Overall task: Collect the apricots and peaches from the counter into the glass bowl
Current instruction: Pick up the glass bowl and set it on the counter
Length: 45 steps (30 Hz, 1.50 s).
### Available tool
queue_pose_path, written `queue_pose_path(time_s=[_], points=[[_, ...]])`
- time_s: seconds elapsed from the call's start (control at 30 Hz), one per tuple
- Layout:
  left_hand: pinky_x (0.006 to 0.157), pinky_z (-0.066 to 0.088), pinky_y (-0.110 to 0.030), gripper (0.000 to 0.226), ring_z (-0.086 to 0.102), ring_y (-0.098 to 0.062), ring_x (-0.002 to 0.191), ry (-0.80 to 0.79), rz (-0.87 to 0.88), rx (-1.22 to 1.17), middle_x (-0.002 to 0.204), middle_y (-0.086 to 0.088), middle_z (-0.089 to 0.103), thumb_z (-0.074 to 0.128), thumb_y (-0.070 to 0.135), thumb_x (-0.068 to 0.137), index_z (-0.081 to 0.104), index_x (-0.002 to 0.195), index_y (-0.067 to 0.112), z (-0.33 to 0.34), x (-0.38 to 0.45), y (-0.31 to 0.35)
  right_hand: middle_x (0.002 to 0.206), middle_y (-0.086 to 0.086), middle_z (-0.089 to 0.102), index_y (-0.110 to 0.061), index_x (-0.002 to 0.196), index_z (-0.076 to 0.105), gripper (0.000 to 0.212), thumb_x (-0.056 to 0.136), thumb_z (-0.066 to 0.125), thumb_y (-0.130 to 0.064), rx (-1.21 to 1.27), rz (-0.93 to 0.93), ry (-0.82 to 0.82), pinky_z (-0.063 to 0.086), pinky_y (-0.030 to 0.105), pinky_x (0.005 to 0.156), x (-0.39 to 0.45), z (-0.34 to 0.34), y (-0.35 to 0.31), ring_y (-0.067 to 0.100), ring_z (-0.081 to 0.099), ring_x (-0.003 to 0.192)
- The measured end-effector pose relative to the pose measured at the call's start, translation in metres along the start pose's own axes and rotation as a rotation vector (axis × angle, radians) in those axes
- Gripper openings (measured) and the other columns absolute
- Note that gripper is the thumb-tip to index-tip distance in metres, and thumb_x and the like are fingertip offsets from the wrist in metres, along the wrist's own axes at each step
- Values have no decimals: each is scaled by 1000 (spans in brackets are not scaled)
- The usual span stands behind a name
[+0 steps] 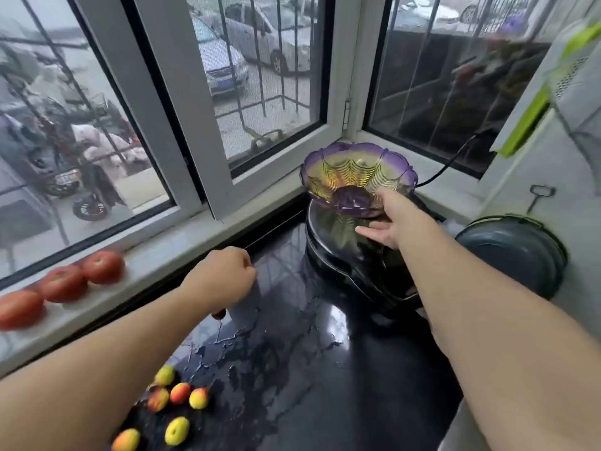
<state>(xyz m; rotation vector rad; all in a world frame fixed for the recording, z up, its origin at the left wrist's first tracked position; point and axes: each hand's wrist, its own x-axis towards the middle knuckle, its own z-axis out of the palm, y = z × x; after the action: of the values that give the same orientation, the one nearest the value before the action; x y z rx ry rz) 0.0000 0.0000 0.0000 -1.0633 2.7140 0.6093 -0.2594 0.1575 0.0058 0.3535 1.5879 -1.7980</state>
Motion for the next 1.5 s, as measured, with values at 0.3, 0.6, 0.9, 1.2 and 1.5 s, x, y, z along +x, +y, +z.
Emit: queue_pose_path(time_s=[0.3, 0.6, 0.9, 1.2, 1.5], points=[[62, 50, -28, 18, 68, -17, 75, -20, -42, -60, 83, 0, 73, 52, 21, 100, 70, 95, 19, 3, -2, -40, 124, 15, 60, -8, 140, 50, 36, 107, 36, -4, 97, -84, 4, 60, 45, 60, 3, 24, 9, 31, 62, 102], [85, 63, -57, 42, 68, -31, 122, 69, -333, -1755, 135, -1, 68, 53, 57, 103, 66, 133, 31, 13, -161, -99, 105, 19, 75, -9, 116, 64, 39, 93, 40, 12, 27, -2, -185, 61, 44, 56, -190, 55, 199, 35, 74, 78], [97, 59, -58, 36, 79, -29, 99, 283, -522, -1835, 115, -15, 80, 47, -1, 100, 68, 128, 7, 48, -420, -307, 89, 5, 77, -15, 113, 61, 36, 96, 40, 9, -239, 151, -391, 59, 49, 72, -421, 115, 432, 27, 69, 63], [87, 58, -66, 53, 68, -47, 101, 629, -821, -1842, 109, -32, 68, 36, -19, 78, 63, 122, -4, 109, -665, -464, 109, 9, 77, -19, 130, 59, 29, 103, 52, -11, -590, 276, -772, 61, 41, 73, -590, 144, 597, 28, 76, 92], [69, 66, -57, 61, 79, -40, 85, 938, -1167, -1928, 111, -26, 75, 33, -12, 65, 67, 114, 0, 190, -861, -504, 115, 14, 72, -13, 123, 64, 25, 98, 61, -14, -934, 294, -841, 60, 39, 82, -595, 117, 654, 29, 72, 98]])
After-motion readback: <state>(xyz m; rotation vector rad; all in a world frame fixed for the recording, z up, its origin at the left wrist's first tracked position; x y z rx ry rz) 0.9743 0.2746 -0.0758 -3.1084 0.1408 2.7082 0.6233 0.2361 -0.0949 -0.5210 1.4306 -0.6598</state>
